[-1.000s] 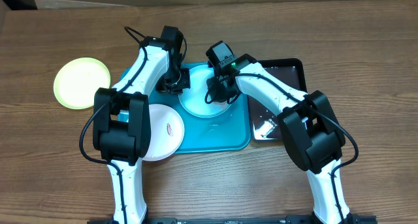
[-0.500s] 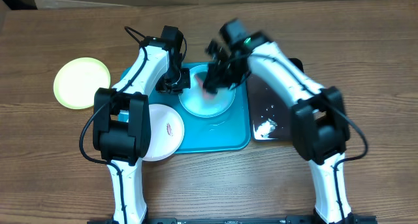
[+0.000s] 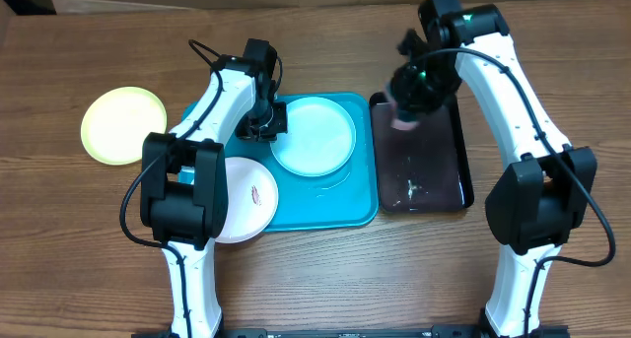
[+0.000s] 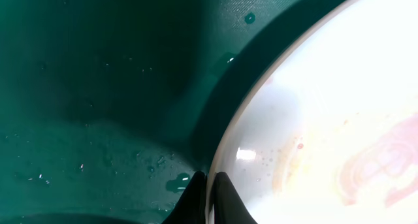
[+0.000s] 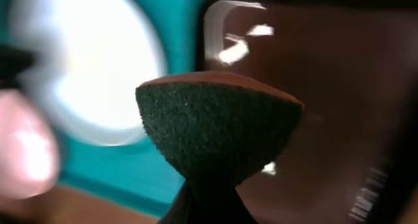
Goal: Clean dirty plates on tray and stack at the side
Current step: 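Return the sponge to the black tray and release it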
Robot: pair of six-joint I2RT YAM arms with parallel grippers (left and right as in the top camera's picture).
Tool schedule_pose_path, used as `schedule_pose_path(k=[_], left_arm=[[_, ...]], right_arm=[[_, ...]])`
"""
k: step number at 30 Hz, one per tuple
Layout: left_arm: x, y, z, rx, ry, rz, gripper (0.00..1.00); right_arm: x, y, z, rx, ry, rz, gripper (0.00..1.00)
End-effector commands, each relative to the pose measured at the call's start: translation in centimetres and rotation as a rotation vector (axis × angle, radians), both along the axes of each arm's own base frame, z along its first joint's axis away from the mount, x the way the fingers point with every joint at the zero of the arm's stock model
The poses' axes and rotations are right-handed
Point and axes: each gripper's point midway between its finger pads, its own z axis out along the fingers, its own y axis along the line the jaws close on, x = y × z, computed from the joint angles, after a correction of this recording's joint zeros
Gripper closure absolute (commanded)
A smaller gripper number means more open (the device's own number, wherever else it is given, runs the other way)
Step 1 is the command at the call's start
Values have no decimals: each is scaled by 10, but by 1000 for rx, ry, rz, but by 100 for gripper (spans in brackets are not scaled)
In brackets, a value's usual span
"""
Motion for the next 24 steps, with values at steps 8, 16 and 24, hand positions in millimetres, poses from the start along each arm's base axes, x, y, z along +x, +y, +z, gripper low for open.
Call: schedule_pose_path(k=[8, 16, 24], left_arm=[[-1, -3, 1, -1, -5, -16, 93], [0, -3, 1, -2, -7, -15, 77], [0, -3, -1, -2, -9, -11, 73]], right_arm=[[-3, -56, -66, -319, -16, -75, 96], [5, -51, -61, -287, -48, -82, 56], [43, -87, -3, -255, -154, -249, 43]])
